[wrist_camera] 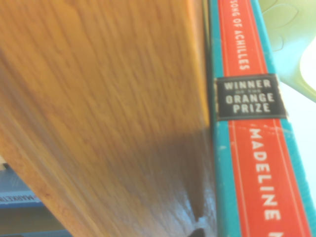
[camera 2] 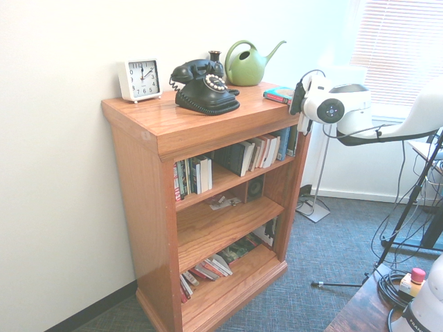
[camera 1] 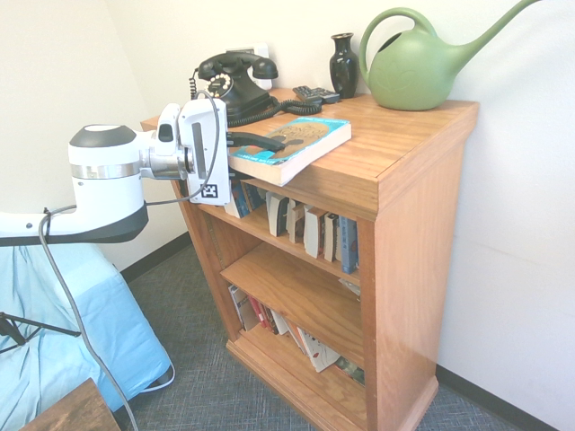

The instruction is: Organize the shelf

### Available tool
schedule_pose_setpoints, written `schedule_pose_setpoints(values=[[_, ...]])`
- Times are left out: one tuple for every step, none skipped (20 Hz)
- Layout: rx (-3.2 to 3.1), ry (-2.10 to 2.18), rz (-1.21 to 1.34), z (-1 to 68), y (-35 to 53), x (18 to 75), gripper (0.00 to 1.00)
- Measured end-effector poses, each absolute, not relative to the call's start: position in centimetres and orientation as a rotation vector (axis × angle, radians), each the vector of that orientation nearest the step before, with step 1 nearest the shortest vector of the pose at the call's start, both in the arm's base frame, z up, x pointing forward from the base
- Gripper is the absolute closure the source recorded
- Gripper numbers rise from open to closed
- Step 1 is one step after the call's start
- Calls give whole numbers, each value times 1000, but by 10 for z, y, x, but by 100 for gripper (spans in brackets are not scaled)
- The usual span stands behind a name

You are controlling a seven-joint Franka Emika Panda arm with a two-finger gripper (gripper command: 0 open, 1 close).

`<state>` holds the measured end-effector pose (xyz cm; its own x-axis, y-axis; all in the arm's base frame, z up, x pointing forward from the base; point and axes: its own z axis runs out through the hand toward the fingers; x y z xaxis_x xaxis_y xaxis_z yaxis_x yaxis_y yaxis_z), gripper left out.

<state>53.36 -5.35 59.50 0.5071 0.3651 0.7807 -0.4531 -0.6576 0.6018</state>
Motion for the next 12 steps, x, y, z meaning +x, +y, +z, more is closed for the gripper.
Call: schedule_pose_setpoints(values=[[1918, -71, 1248, 596, -53, 534, 100], [1916, -69, 1250, 597, -53, 534, 100], [1914, -68, 1251, 597, -52, 534, 100], [1912, -68, 1252, 598, -52, 533, 100], [1911, -69, 1252, 598, -52, 533, 100], [1911, -69, 1252, 598, -52, 533, 100], [1911, -70, 1252, 598, -52, 533, 100], [1911, -70, 1252, 598, -52, 533, 100], [1912, -72, 1253, 599, -52, 533, 100], [1915, -79, 1256, 599, -52, 533, 100], [1921, -91, 1259, 600, -52, 532, 100], [1933, -111, 1265, 602, -52, 530, 100]])
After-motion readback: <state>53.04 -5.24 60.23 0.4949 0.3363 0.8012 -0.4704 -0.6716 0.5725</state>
